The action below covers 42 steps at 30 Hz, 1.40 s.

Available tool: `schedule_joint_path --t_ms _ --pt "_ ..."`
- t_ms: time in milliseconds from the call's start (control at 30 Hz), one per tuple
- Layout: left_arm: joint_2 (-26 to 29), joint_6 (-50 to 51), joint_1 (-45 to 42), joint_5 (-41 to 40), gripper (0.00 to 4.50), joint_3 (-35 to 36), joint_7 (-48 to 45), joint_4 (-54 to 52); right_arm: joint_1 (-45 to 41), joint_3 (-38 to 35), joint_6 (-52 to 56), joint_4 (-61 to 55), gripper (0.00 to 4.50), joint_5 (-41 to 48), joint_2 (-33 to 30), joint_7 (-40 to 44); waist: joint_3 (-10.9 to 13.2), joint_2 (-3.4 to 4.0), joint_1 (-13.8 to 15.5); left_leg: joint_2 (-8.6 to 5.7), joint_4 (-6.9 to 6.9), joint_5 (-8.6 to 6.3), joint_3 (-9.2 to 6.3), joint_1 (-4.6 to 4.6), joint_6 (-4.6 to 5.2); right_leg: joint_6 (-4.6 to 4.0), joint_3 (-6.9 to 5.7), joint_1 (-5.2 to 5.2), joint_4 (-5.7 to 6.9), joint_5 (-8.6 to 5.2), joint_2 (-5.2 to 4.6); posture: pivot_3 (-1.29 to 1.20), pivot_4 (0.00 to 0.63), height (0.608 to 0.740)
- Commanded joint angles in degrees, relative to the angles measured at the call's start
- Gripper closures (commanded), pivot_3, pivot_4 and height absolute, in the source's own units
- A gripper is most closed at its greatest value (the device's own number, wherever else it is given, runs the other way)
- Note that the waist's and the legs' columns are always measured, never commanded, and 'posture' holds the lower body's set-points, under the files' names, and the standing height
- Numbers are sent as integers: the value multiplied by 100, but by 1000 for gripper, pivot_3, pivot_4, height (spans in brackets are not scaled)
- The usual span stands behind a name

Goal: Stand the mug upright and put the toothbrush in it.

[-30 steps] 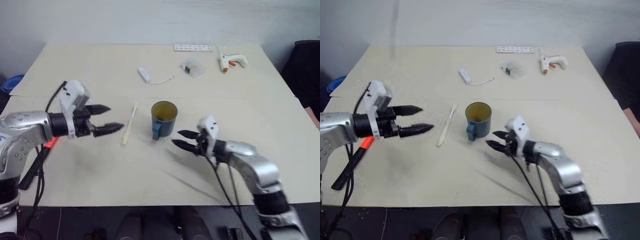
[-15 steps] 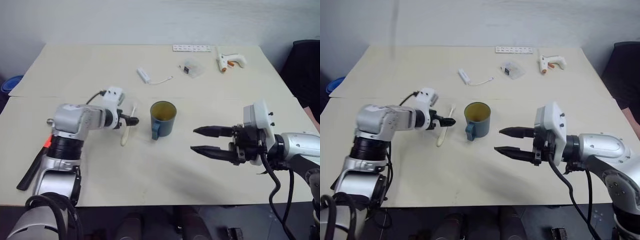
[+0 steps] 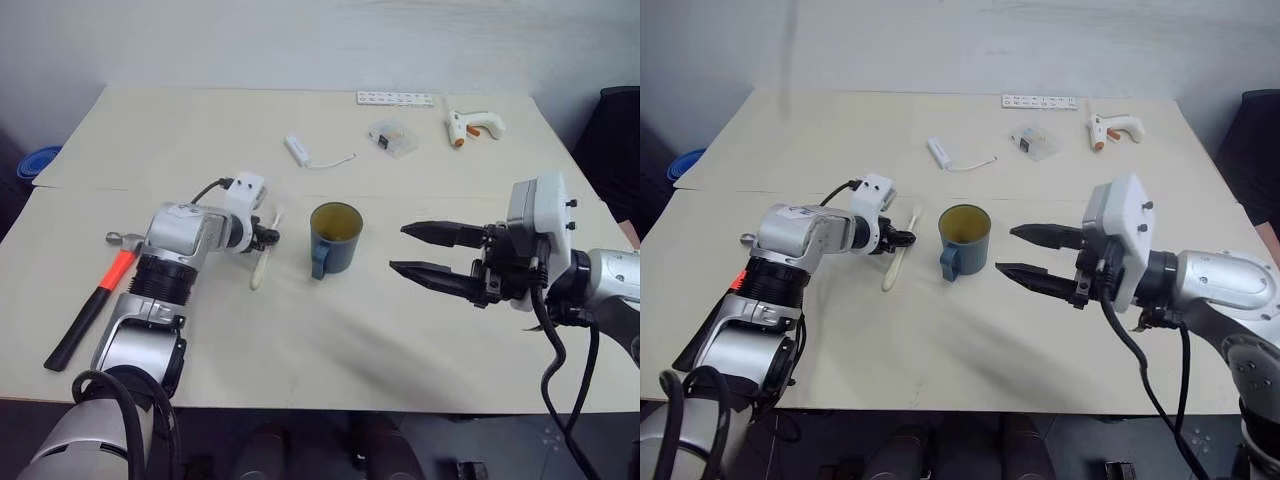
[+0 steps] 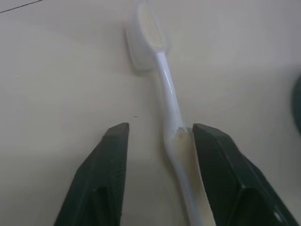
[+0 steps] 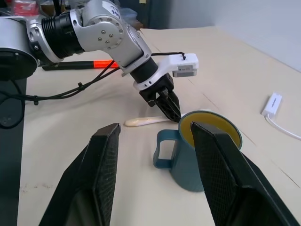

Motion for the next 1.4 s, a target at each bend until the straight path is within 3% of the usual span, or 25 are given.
schedule_joint_path --t_ms 33,133,233,267,433,600,833,1133,1267,1400 --pt "-30 124 71 59 3481 153 -24 -25 58 -187 54 -144 1861 241 -153 -85 0 0 -6 0 0 0 0 0 0 0 0 0 0 0 0 0 150 740" --pt "-39 134 73 94 4239 290 39 -55 144 -239 95 -115 1162 395 -237 -39 0 0 -13 2 0 0 -1 0 0 0 0 0 1 0 1 0 150 740" --pt "-91 102 58 20 4247 685 150 -179 174 -167 -21 -102 131 117 -320 -71 0 0 -14 2 0 0 -1 0 0 0 0 0 1 0 1 0 150 740" --pt "-157 -20 26 -30 4247 928 242 -200 165 -133 -66 -82 0 21 -329 -86 0 0 -21 2 0 0 -1 -1 0 0 -1 0 1 0 1 0 150 740" --pt "-596 -1217 -456 -264 4247 2034 750 -84 45 -20 -107 160 0 -283 -350 -149 4 -6 -7 3 2 0 -2 -6 0 2 -3 -4 -2 1 0 0 150 740" --pt "-981 -2456 -948 -1296 4247 2851 -17 -584 -120 82 -47 255 0 -225 -139 -346 4 -7 36 3 -1 1 2 -11 -3 4 -5 -4 -1 3 -2 0 150 740" --pt "-1330 -2401 -415 -1850 4247 2443 -445 -1651 -171 142 88 170 0 16 127 -764 3 -6 28 4 -3 0 12 -7 -3 8 4 -3 0 5 -1 0 150 740" --pt "-1712 -3182 484 -1336 4247 1278 -703 -2054 -119 67 212 88 0 292 188 -1051 4 -6 72 2 7 3 15 -4 2 9 17 -1 -10 8 10 0 150 740" --pt "-1798 -3777 706 -1057 4247 1121 -680 -1887 -106 56 262 6 0 493 167 -1228 4 -6 76 3 5 3 15 -2 2 8 19 -1 -11 8 11 0 150 740" --pt "-1775 -3949 895 -1130 3033 1056 -951 -1975 -107 -22 285 59 0 602 40 -1249 4 -6 93 3 7 3 18 -4 3 8 18 -1 -11 8 12 0 150 740"
